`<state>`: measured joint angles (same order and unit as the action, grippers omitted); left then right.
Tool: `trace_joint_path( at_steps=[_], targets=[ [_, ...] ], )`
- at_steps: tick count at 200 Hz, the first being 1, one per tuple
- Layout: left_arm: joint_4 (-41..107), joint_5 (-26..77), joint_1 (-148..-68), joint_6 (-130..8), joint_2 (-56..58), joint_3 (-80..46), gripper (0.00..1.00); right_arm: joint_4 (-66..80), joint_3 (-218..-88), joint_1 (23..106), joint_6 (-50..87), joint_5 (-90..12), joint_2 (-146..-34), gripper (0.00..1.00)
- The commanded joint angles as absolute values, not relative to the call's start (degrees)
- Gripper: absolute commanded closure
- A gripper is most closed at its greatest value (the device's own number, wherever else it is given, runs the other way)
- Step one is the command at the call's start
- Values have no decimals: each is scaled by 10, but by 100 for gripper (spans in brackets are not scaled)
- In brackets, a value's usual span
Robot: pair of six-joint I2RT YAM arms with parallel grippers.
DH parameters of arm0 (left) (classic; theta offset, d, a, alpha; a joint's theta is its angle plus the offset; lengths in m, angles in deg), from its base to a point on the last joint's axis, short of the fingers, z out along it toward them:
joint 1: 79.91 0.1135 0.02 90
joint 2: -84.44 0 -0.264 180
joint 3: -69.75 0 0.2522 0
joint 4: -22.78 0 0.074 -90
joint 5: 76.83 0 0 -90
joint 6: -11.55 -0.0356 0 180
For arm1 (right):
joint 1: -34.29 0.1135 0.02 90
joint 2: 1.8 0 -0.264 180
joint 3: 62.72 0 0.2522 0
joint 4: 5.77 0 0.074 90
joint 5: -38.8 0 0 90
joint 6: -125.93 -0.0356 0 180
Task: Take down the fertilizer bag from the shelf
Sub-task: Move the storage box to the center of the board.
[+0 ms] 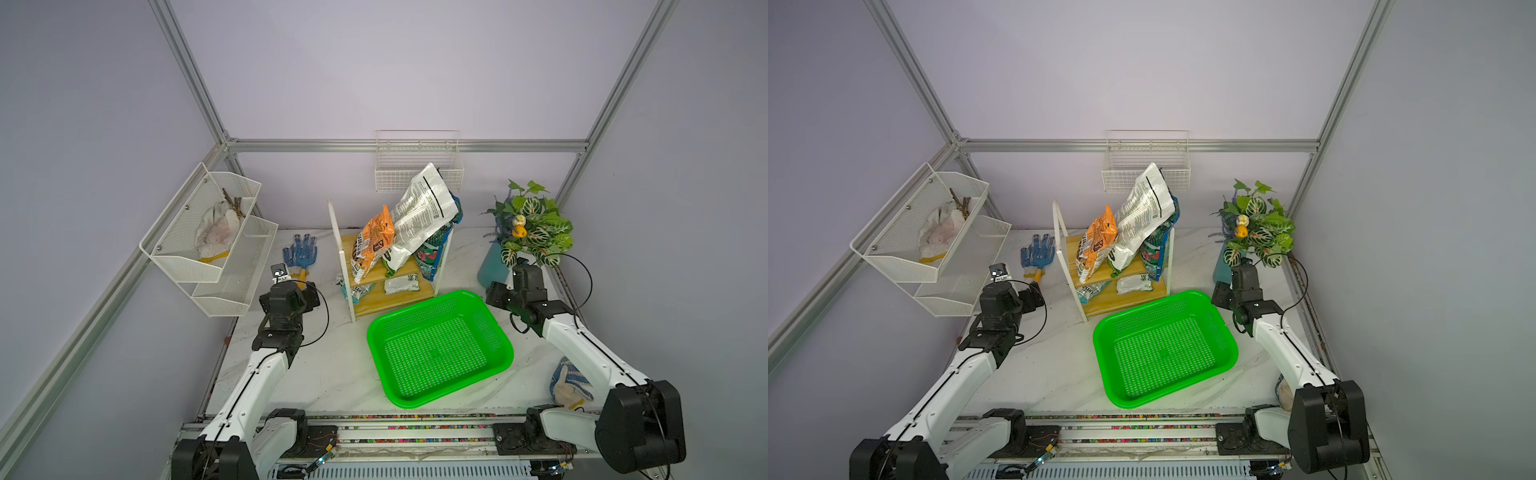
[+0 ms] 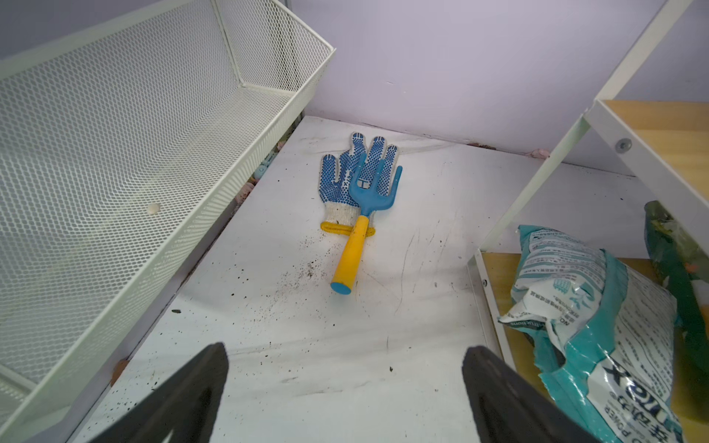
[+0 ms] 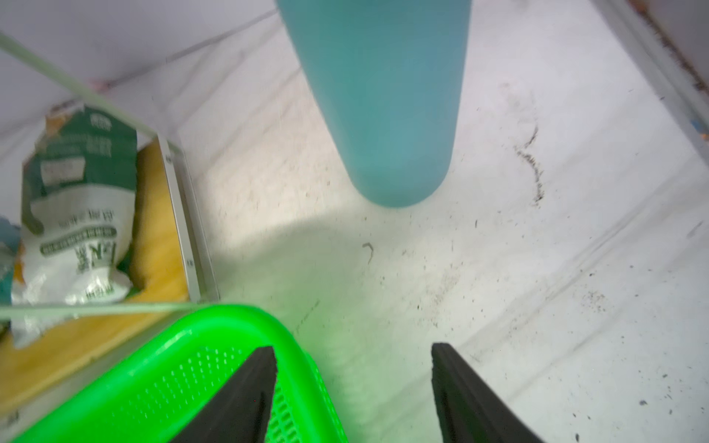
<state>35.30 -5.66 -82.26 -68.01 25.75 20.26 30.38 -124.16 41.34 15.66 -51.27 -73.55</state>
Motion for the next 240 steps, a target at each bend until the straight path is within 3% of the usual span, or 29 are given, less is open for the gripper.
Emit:
trace_joint_path(
  at_steps=[1,29,103,157,240],
  targets=[
    [334,-46,-828,-665,252,232,0,365,-1235,417,170,-456,-733,46],
    [287,-37,-828,-676,241,228,0,375,-1231,425,176,-445,-723,53],
    [302,-41,-826,-665,238,214,0,336,-1221,433,170,-445,-759,56],
    [299,-59,-826,-665,250,221,0,292,-1204,441,153,-471,-760,67],
    [293,-79,-826,-665,264,230,0,306,-1284,440,214,-563,-848,67]
  ],
)
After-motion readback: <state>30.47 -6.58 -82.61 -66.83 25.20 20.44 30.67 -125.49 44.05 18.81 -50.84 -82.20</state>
